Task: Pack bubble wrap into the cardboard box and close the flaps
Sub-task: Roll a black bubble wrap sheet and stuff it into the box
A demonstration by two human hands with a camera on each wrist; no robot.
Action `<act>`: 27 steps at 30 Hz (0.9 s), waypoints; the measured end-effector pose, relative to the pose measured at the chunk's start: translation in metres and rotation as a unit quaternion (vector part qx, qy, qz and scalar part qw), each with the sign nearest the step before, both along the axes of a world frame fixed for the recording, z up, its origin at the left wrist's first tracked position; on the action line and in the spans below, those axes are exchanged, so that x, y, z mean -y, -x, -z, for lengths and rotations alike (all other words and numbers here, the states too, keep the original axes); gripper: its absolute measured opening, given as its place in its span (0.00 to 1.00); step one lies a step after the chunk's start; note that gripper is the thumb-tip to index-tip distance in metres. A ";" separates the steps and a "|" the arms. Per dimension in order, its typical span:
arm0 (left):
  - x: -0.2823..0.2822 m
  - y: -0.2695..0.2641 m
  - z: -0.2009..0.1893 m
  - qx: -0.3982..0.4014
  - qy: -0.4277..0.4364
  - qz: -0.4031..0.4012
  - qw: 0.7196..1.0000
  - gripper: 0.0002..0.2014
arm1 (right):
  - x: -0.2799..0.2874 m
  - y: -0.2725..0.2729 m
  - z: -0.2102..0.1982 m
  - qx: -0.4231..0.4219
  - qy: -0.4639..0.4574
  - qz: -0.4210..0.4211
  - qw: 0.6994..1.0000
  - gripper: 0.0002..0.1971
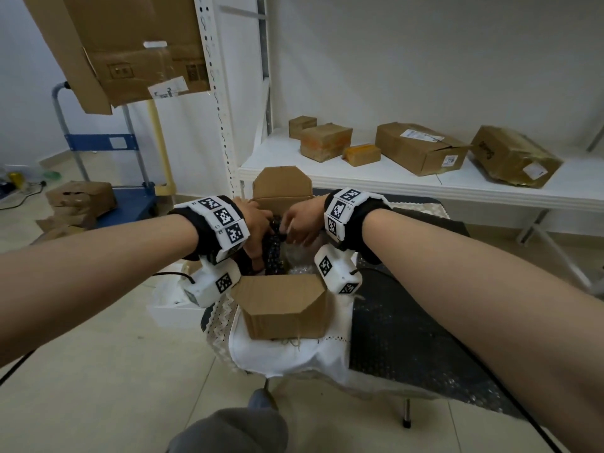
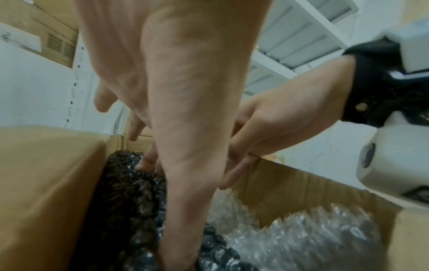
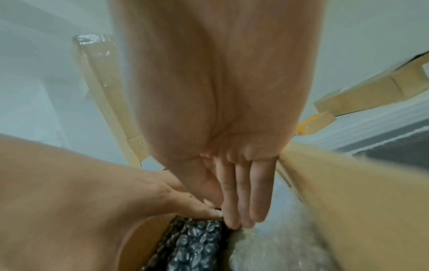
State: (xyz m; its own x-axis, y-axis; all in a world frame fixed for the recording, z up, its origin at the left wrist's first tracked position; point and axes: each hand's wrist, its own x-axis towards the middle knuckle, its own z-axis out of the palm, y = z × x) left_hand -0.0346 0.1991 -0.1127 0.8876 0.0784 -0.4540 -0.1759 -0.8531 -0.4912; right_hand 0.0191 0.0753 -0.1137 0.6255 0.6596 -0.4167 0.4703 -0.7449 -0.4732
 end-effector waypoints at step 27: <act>-0.009 0.013 -0.003 0.015 0.083 0.016 0.996 0.48 | -0.011 0.040 0.024 0.162 0.202 -0.216 0.941 0.09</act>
State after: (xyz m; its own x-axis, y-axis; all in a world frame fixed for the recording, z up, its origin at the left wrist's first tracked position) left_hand -0.0480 0.2085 -0.1098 0.9015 -0.0251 -0.4319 -0.1926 -0.9172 -0.3488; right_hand -0.0207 0.0858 -0.1375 0.4734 0.7100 -0.5214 0.8414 -0.5396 0.0291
